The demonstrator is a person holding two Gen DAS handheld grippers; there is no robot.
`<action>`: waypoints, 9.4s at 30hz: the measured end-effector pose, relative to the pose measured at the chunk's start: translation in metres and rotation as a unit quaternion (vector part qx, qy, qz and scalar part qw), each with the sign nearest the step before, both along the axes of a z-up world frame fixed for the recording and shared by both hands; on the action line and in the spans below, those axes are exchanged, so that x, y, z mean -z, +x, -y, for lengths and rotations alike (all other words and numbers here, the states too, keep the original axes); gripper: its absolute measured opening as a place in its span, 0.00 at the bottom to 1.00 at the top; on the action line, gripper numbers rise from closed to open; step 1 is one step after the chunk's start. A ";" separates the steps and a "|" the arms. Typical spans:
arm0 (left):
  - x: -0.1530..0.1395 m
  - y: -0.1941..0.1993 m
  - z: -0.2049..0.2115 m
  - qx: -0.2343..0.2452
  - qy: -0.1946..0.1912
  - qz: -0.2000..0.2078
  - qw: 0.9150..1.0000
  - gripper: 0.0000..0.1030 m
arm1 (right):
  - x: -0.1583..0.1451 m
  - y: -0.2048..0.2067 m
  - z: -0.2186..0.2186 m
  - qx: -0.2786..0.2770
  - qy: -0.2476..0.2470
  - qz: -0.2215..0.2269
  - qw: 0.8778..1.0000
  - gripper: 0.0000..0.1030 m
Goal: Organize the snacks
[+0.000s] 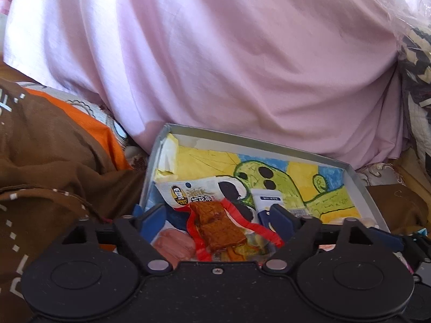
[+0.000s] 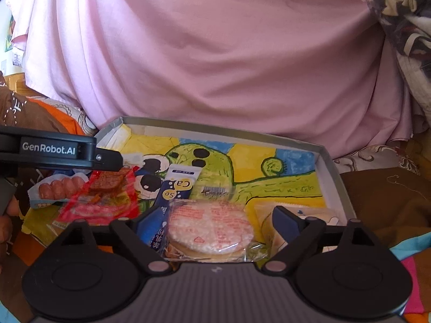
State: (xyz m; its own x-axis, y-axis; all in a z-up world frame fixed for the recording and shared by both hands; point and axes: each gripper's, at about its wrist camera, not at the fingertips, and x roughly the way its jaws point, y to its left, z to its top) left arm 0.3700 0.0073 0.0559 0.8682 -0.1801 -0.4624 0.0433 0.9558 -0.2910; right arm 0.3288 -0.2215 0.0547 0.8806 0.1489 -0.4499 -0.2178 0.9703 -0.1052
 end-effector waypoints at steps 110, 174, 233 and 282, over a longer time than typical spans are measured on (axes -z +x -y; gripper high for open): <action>0.005 -0.205 -0.025 -0.019 0.037 0.045 0.998 0.99 | -0.023 -0.208 0.031 0.070 0.094 0.174 0.978 1.00; 0.048 -0.307 -0.022 0.007 0.110 0.022 0.994 0.99 | 0.046 -0.288 0.029 0.058 0.084 0.108 0.989 1.00; 0.050 -0.316 -0.024 0.007 0.110 0.023 0.994 0.99 | 0.043 -0.290 0.025 0.051 0.079 0.117 0.989 1.00; 0.056 -0.307 -0.018 -0.033 0.178 -0.042 0.983 0.99 | 0.047 -0.289 0.024 0.049 0.078 0.108 0.990 1.00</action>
State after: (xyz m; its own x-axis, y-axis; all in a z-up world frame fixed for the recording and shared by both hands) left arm 0.0631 0.0252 -0.0001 0.8283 0.0620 -0.5569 -0.0329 0.9975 0.0620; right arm 0.0393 -0.2454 0.0074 0.9675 0.1101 -0.2276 -0.1099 0.9939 0.0135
